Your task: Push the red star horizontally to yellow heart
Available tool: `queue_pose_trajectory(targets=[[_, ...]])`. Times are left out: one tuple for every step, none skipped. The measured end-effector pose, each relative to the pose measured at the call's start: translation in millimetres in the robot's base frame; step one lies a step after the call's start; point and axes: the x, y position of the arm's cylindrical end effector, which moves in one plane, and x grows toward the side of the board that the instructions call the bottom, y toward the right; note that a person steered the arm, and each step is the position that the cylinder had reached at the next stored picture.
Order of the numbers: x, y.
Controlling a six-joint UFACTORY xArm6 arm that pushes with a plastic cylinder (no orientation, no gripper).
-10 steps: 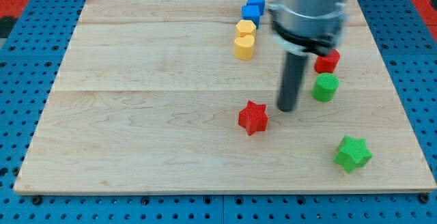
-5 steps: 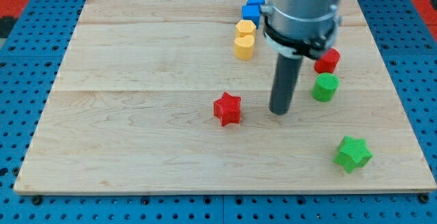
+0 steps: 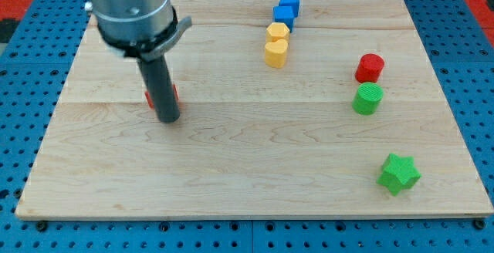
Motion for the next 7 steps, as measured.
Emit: queue_pose_trajectory(targets=[[-28,41],[-9,65],[31,28],[10,-27],[-19,-6],[-34,17],[-33,-10]])
